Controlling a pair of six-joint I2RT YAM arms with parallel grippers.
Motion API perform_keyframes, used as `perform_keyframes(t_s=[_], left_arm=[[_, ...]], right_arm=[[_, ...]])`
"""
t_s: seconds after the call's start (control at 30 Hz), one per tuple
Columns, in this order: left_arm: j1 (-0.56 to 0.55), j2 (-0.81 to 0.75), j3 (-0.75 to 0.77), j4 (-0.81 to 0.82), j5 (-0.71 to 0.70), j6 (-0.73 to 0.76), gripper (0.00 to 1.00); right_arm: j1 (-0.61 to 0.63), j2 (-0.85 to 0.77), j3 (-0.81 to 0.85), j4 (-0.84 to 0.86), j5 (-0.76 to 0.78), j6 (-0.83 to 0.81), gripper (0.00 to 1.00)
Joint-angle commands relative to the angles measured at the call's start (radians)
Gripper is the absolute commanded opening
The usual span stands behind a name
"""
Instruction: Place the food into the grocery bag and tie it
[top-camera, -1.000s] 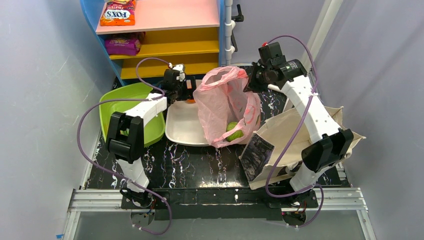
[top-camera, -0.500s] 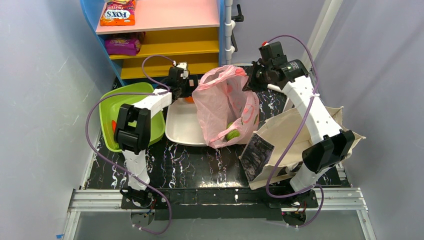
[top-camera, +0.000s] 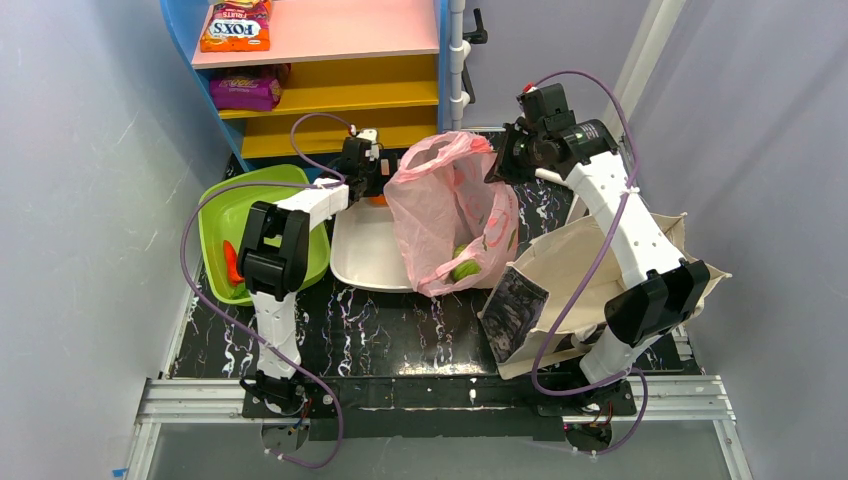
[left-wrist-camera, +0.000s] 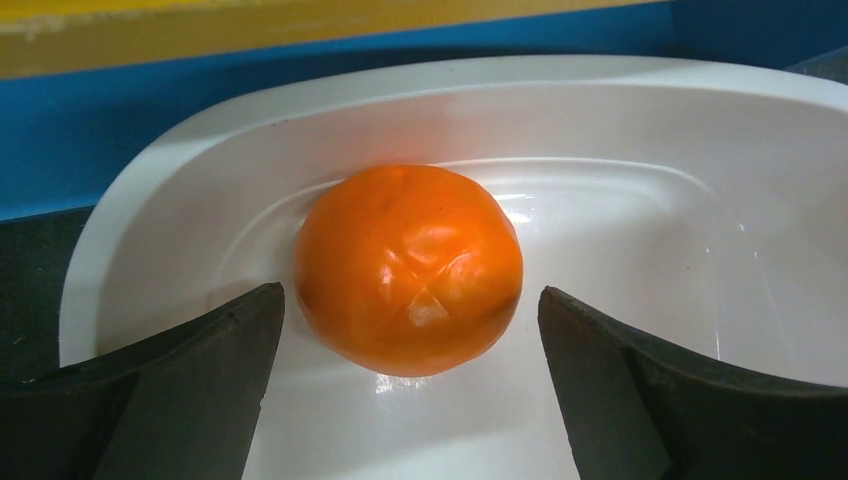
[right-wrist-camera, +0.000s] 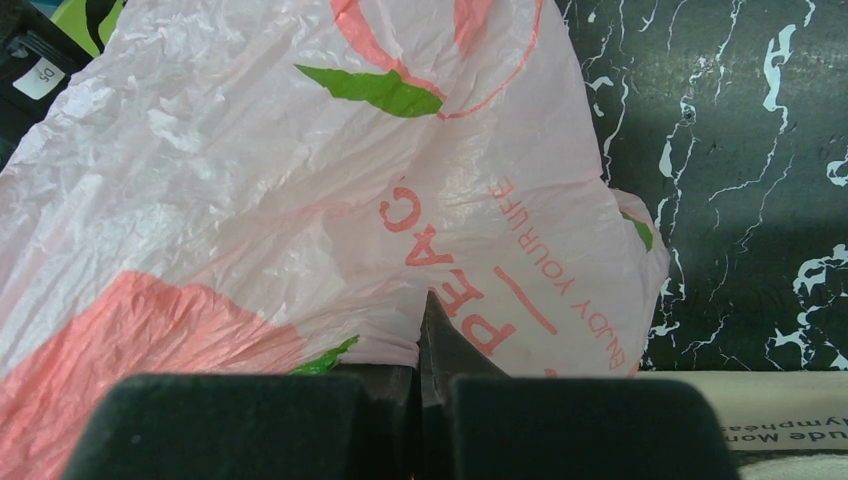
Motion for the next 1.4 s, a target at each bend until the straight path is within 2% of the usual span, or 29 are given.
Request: perform_keyframes(t_s=[0.0, 0.33, 0.4, 0.57, 0.73, 0.87, 1.07, 1.27, 1.37], left_arm=[[0.002, -0.001, 0.022, 0.021, -0.034, 0.015, 0.98], [-0.01, 0.049, 0.054, -0.007, -0.061, -0.001, 0.97], [-0.01, 0.054, 0.061, -0.007, -0.049, -0.005, 0.89], [-0.01, 0.043, 0.066, -0.035, -0.008, -0.013, 0.61], [-0.01, -0.023, 0.038, -0.056, 0.006, -0.021, 0.44], [-0.011, -0.079, 0.026, -0.106, 0.045, -0.029, 0.2], [-0.011, -0.194, -0.042, -0.127, 0.084, -0.052, 0.0], [-0.01, -0.331, -0.166, -0.078, 0.102, -0.078, 0.0], [-0.01, -0.396, -0.18, -0.117, 0.09, -0.104, 0.0]], right_arm=[[-0.016, -0.043, -0.01, 0.026, -0.011, -0.003, 0.01], [-0.018, -0.052, -0.019, 0.023, -0.013, -0.003, 0.01], [-0.018, -0.052, -0.019, 0.022, -0.014, -0.003, 0.01], [-0.018, -0.052, -0.023, 0.025, -0.017, -0.003, 0.01], [-0.018, -0.058, -0.034, 0.034, -0.025, 0.004, 0.01], [-0.018, -0.061, -0.036, 0.039, -0.021, 0.008, 0.01], [-0.018, -0.062, -0.035, 0.046, -0.029, 0.015, 0.01], [-0.018, -0.07, -0.05, 0.052, -0.055, 0.018, 0.01], [-0.018, -0.073, -0.053, 0.054, -0.064, 0.022, 0.01]])
